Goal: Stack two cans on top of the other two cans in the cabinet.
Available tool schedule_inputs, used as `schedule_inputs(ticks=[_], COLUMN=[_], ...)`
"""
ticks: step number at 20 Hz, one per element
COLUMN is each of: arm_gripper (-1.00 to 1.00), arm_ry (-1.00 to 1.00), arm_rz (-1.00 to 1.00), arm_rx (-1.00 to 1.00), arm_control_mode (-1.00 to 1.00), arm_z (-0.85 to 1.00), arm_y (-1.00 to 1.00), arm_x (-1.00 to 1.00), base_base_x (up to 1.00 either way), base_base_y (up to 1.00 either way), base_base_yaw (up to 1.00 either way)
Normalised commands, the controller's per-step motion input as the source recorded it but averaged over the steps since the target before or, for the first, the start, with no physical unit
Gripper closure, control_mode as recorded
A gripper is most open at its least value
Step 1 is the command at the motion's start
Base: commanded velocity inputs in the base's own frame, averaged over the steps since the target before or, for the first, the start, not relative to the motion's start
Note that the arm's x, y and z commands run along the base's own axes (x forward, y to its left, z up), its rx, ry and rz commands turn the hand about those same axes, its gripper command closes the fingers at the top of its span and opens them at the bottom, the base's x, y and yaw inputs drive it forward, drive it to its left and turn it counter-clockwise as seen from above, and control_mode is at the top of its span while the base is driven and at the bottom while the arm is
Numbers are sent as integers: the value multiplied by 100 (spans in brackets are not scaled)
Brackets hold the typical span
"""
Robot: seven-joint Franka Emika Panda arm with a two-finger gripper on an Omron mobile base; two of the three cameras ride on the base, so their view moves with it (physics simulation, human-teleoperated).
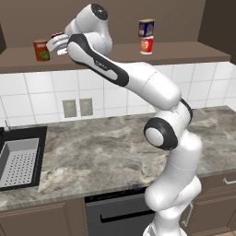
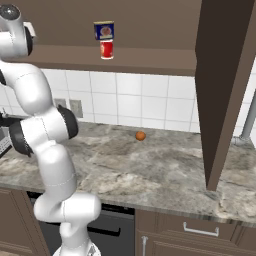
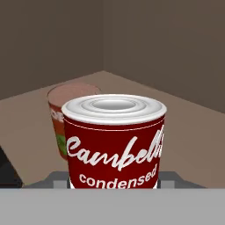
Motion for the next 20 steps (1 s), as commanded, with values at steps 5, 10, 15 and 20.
schedule_inputs(ticks=[5,10,15,20], arm_gripper=[100,100,100,100], arm_ry=[-5,-1,-6,-9], arm_rz=[0,0,0,0], arm_rx=[4,17,8,0], arm_control_mode=[-100,-100,-100,-100], arm_z=[9,5,17,17], arm_y=[-10,-4,-6,-2], arm_x=[-8,-9,-6,-4], base_base_x=[0,0,0,0], base_base_y=[0,0,0,0], base_base_yaw=[0,0,0,0])
